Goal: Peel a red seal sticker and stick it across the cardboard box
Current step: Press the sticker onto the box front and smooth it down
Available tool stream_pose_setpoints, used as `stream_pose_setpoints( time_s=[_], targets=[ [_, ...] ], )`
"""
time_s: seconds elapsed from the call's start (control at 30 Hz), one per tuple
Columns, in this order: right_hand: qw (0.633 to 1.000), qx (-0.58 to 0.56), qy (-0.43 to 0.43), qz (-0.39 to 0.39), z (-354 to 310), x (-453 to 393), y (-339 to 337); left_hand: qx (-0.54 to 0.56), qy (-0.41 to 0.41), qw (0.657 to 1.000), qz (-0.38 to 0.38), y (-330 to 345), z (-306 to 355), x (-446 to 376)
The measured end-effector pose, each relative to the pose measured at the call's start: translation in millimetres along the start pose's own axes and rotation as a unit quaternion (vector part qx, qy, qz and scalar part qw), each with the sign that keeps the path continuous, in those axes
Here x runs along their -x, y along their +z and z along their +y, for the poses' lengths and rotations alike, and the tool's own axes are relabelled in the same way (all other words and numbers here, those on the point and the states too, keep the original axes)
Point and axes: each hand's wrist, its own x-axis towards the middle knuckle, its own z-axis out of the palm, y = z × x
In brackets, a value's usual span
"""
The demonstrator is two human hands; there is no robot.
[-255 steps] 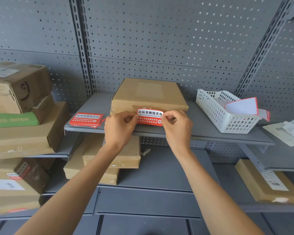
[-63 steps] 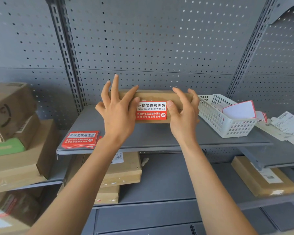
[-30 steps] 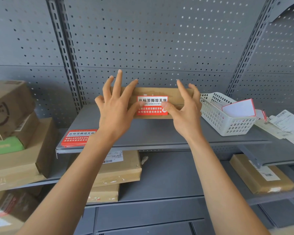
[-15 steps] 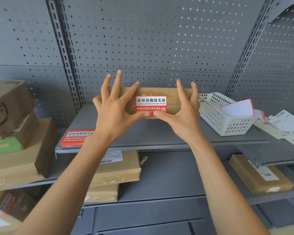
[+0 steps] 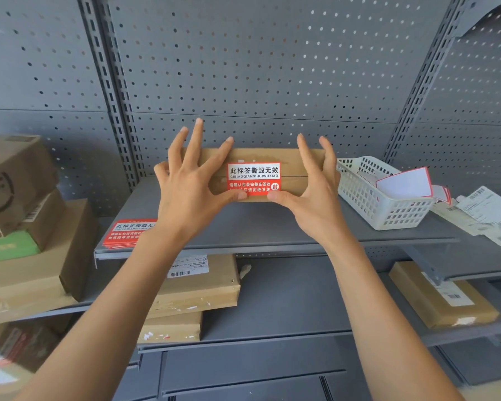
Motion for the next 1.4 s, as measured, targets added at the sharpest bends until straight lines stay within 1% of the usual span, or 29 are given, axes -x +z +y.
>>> stream_pose_setpoints(
  time_s=[0.23,0.43,0.7,0.93,1.07,1.23,1.4],
  targets=[
    [0.999,-0.044,-0.009,-0.019,7,2,-4,0.014,0.023,1.0,-0.006,-2,-11,4],
    [0.998,-0.054,-0.011,-0.031,13,7,-2,0.02,0.039,0.999,-0.026,-1,-20,9],
    [0.998,-0.039,-0.007,-0.056,15,13,0,-0.001,0.058,0.998,-0.035,3,-22,18],
    [0.998,-0.021,0.004,-0.067,15,21,1,-0.01,0.047,0.998,-0.044,4,-17,27],
    [0.998,-0.017,0.001,-0.06,16,27,2,-0.008,0.044,0.998,-0.049,2,-16,31],
    [0.998,-0.02,0.022,-0.053,12,30,9,-0.005,0.037,0.998,-0.056,1,-14,33],
    [1.0,0.015,0.012,-0.014,8,29,16,-0.001,0.0,0.999,-0.039,2,-8,32]
  ],
)
